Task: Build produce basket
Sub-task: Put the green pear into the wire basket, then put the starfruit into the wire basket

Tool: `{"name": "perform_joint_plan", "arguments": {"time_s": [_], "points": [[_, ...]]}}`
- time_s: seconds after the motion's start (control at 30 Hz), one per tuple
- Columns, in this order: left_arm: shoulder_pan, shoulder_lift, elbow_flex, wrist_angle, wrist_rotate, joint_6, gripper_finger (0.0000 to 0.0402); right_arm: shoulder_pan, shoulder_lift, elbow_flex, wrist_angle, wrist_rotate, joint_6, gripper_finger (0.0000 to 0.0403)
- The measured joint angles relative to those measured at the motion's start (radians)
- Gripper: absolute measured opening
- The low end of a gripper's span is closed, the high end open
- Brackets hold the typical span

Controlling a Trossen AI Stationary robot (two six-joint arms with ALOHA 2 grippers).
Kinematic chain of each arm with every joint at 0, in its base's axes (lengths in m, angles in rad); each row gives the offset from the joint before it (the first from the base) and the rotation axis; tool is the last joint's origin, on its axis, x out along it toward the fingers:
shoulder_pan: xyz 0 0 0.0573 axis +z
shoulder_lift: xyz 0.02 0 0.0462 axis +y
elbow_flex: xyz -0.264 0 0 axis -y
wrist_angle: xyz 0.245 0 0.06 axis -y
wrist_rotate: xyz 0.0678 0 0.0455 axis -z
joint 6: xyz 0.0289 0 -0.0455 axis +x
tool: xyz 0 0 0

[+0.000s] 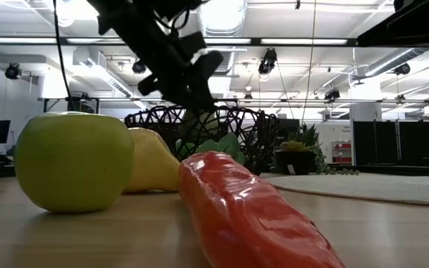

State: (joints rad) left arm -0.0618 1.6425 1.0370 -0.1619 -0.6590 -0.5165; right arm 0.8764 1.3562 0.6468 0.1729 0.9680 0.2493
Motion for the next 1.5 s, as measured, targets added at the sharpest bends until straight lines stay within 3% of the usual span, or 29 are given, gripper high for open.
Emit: {"name": "perform_joint_plan", "arguments": {"time_s": [0.2, 0.4, 0.77, 0.97, 1.2, 1.33, 1.5], "points": [[0.024, 0.0, -0.009, -0.147, 0.001, -0.106, 0.0145, 0.0, 0.01, 0.0, 0.001, 0.0, 0.005, 0.0224], [0.046, -0.001, -0.023, -0.146, 0.006, -0.13, 0.0152, 0.0, 0.011, 0.0, 0.001, 0.0, 0.005, 0.0224], [0.096, -0.005, -0.026, -0.161, 0.065, -0.124, 0.0276, 0.0, 0.011, 0.0, 0.001, -0.001, 0.005, 0.0224], [0.066, -0.091, -0.016, -0.187, 0.065, -0.12, 0.029, 0.0, 0.011, 0.0, 0.001, -0.002, 0.005, 0.0224], [-0.096, -0.287, -0.016, -0.197, 0.047, -0.039, 0.029, 0.0, 0.011, 0.0, 0.001, -0.002, 0.006, 0.0224], [-0.258, -0.372, -0.016, -0.214, 0.047, -0.027, 0.029, 0.0, 0.011, 0.0, 0.0, -0.002, 0.005, 0.0224], [-0.496, -0.392, -0.016, -0.242, 0.052, -0.063, 0.029, 0.0, 0.011, 0.0, 0.001, -0.001, 0.003, 0.0224]]}}
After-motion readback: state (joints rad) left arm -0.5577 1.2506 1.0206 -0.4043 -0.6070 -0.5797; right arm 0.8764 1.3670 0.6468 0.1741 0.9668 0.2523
